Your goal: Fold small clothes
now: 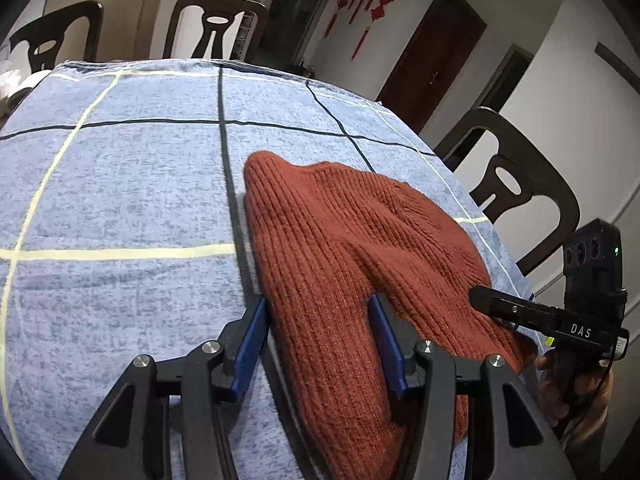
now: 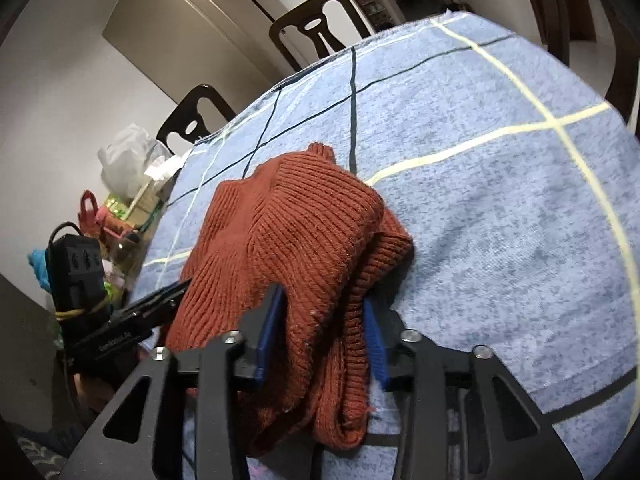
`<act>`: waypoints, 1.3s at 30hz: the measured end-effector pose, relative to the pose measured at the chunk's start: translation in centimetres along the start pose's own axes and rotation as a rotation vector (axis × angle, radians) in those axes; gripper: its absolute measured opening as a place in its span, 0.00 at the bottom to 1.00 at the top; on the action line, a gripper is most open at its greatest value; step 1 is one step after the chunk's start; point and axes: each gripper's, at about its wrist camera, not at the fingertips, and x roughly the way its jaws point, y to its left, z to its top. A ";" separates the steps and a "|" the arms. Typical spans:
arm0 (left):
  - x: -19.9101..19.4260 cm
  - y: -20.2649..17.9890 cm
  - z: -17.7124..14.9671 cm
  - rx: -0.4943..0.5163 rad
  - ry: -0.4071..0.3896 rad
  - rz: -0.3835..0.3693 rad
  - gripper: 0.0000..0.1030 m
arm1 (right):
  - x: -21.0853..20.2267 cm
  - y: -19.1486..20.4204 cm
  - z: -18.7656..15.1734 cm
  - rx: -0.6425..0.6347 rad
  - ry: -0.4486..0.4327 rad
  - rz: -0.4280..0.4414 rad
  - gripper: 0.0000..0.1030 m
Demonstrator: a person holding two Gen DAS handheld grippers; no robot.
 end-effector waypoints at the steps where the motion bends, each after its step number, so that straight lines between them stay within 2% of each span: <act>1: 0.1 -0.1 0.1 0.005 0.003 0.005 0.53 | -0.1 0.0 0.0 -0.002 0.001 0.001 0.30; 8: -0.8 -1.3 0.8 0.052 0.003 0.031 0.33 | -1.7 2.1 0.6 -0.060 -0.034 -0.005 0.24; 10: -1.6 -1.0 1.1 0.053 -0.008 0.014 0.32 | -1.8 3.3 0.8 -0.085 -0.042 0.002 0.24; 16: -4.9 0.7 2.6 0.067 -0.083 0.033 0.31 | 0.5 6.8 2.1 -0.133 -0.037 0.055 0.24; 23: -7.5 5.9 4.8 0.039 -0.133 0.116 0.31 | 5.8 11.4 4.3 -0.194 0.004 0.123 0.24; 30: -7.4 11.6 7.1 -0.010 -0.138 0.176 0.32 | 11.9 13.0 6.1 -0.196 0.065 0.159 0.24; 34: -5.7 14.4 7.2 -0.029 -0.108 0.192 0.32 | 14.9 11.9 6.0 -0.172 0.121 0.118 0.25; 37: -4.1 15.7 6.2 -0.041 -0.071 0.209 0.33 | 14.6 11.3 5.6 -0.166 0.121 0.116 0.28; 39: -4.4 16.0 5.9 -0.047 -0.083 0.182 0.34 | 13.4 11.7 5.6 -0.190 0.110 0.082 0.29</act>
